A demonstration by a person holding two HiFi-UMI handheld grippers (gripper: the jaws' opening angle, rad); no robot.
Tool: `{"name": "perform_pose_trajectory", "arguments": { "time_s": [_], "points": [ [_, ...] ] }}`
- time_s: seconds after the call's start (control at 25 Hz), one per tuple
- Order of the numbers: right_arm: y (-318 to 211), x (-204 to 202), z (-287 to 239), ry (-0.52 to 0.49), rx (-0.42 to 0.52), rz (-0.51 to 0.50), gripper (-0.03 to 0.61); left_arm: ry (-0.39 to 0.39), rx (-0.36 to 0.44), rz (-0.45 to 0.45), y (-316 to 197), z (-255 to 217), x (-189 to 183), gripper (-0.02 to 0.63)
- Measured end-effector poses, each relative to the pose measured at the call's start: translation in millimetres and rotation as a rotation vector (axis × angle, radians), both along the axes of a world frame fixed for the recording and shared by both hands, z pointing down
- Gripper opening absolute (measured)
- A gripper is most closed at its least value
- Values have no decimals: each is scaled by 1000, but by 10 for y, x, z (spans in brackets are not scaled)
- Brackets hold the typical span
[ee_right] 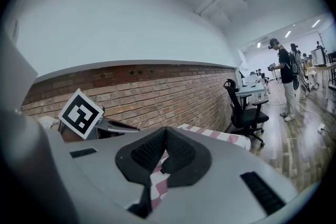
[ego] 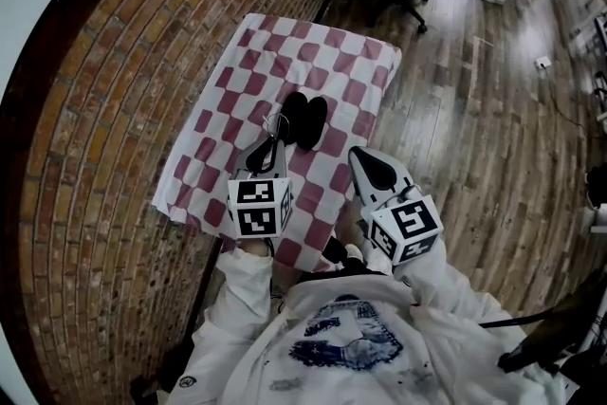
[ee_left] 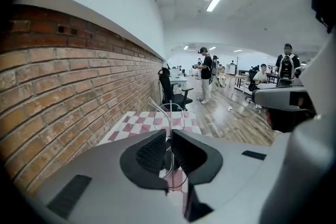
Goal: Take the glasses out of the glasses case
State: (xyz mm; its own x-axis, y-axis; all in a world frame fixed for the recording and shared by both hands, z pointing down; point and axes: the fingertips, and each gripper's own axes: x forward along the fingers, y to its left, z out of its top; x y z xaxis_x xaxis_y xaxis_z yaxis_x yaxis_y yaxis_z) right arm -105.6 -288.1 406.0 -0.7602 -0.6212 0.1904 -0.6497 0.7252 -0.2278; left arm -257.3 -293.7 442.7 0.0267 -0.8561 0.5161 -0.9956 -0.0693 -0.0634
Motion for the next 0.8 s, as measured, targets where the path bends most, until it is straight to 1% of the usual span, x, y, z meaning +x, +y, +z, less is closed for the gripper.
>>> {"name": "perform_pose_trajectory", "arguments": {
  "time_s": [0.4, 0.8],
  "points": [
    [453, 97, -356, -15, 66, -44, 14, -9, 133, -79, 768, -581, 46, 48],
    [709, 267, -548, -30, 88, -58, 14, 6, 197, -119, 1211, -830, 176, 48]
  ]
}}
